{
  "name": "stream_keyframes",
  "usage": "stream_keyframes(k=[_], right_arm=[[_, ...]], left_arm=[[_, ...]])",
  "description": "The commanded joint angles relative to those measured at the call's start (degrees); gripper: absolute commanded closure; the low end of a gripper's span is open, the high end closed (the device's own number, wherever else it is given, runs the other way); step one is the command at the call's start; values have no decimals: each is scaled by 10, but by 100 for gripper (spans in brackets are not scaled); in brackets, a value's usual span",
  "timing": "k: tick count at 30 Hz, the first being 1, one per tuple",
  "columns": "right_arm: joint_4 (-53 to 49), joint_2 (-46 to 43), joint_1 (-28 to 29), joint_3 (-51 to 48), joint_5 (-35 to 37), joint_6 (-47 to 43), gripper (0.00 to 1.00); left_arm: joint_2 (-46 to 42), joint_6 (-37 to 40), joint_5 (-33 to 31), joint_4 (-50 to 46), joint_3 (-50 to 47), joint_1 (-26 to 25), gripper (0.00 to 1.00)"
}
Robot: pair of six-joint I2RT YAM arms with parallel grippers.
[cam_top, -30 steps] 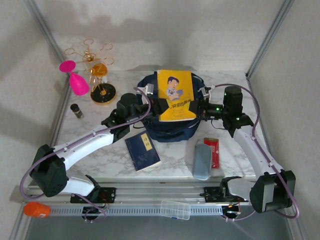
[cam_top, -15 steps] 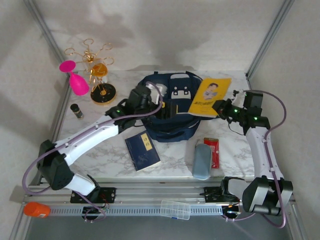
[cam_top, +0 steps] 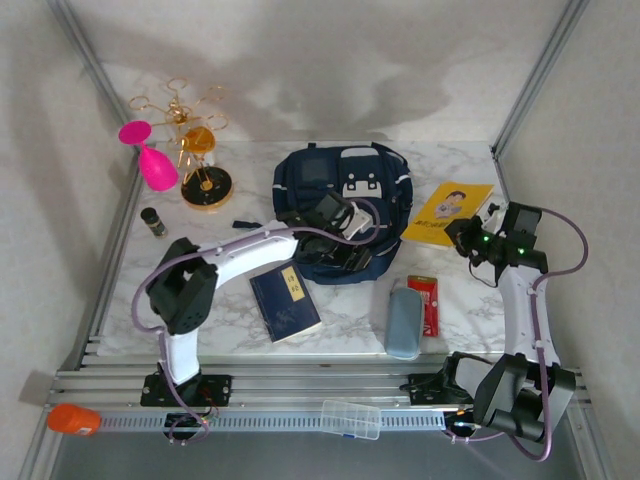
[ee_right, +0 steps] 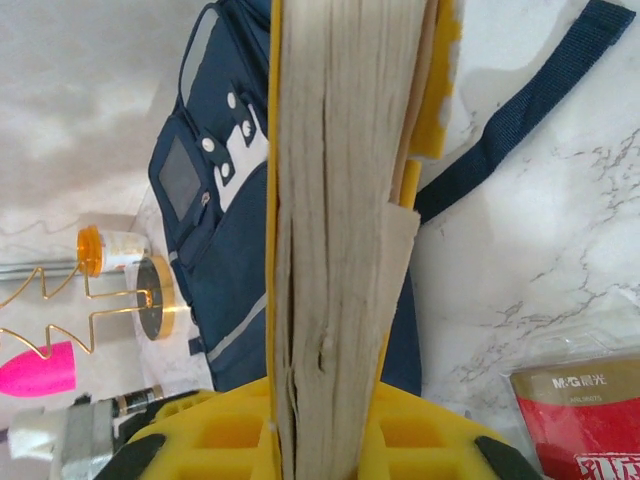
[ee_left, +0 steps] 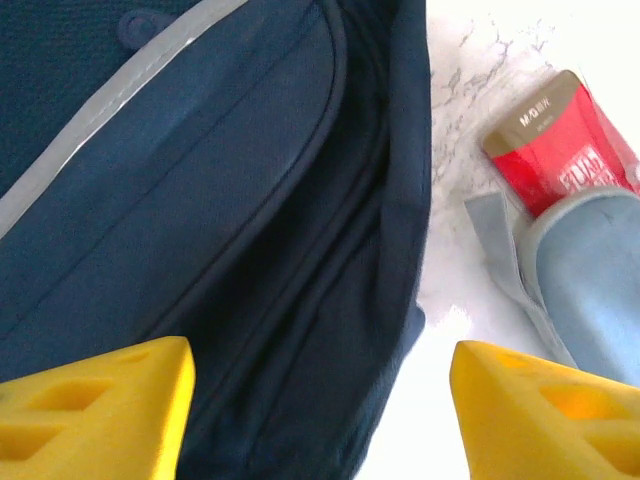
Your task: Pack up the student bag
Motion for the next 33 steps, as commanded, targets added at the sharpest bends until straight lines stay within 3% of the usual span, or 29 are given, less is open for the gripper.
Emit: stream_keyframes(k=[1,5,11,16,19,23,33], right_arm=[[45,-15,-4,-5,-29,-2,100],[45,-10,-5,-2,-28,-5,100],[45,-2,-5,-5,-31,-17,100],[34,2,-5,-1,-45,-41,100],[22,2,-5,3,-52,-53,100],[4,-1,-5,14,-61,-57,100],[-68,-45,17,19,-91,-46,100]], left_arm=[[45,33,26,-42,47,1,38],[82,36,36,-52,82,1,47],[98,27,26,-57,106,8,73],[78,23,35,-55,111,14,80],[67,18,32,-48,111,15,100],[59,6,20,-69,142,20,100],[-6,-42,-128,-55,233,20,100]])
